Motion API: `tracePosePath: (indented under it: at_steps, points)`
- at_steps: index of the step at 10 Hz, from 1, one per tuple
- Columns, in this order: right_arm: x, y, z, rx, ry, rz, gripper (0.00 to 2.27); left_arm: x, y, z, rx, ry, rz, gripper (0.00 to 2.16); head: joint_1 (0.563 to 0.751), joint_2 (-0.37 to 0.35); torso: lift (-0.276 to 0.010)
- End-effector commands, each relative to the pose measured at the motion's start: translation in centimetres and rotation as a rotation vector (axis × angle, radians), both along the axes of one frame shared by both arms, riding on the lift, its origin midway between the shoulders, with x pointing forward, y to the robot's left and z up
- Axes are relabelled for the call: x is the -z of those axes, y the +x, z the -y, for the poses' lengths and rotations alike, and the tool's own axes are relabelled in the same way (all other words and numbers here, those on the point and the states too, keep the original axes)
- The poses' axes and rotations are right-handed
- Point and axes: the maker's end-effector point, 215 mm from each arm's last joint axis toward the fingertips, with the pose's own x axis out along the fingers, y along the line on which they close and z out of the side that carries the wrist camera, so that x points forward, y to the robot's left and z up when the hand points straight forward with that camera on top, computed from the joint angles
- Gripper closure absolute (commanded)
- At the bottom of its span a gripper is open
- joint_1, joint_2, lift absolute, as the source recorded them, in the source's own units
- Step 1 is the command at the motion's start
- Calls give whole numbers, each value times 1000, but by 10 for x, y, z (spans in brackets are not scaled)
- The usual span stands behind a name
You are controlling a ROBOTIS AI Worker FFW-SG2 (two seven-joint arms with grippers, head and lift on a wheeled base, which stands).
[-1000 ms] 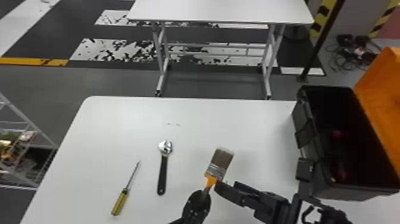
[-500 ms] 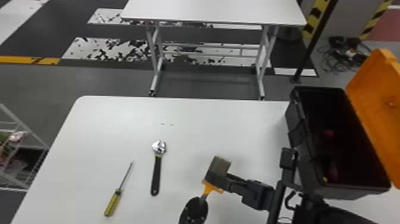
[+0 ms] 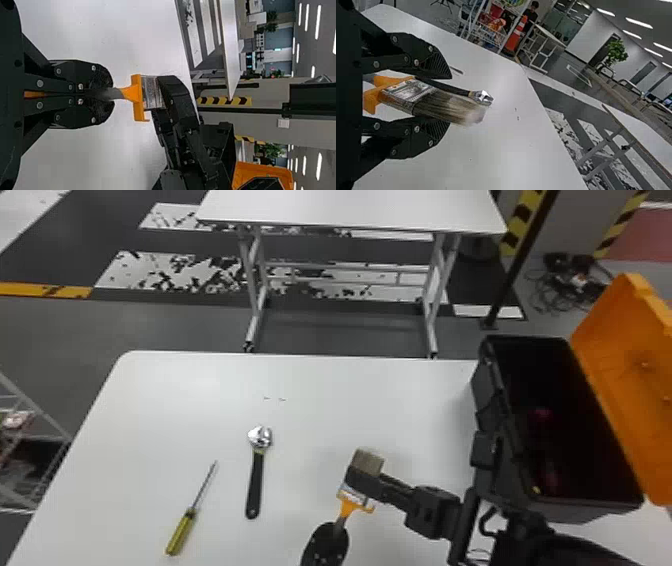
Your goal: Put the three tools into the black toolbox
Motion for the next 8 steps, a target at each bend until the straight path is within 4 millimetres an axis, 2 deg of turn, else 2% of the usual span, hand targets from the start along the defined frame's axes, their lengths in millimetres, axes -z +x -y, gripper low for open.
tracePosePath:
  at_steps: [1, 3, 6, 7, 8]
  points:
    - [-5, 0, 0, 2, 10, 6, 2243, -2, -1, 4, 3, -2, 4, 2142, 695, -27, -51]
    - [-5, -1, -2, 0, 16, 2, 2243, -2, -1, 5, -3, 4, 9, 2138, 695, -33, -51]
    - [-1, -8, 8, 27, 18, -22, 2243, -7, -3, 10, 1, 0, 13, 2138, 695, -46, -51]
    - [-1, -11, 12, 31, 22, -40, 2243, -5, -3, 6, -24, 15, 5, 1899, 695, -58, -51]
    - [-3, -12, 16, 34, 13, -46, 2243, -3, -5, 4, -39, 29, -6, 603, 695, -61, -51]
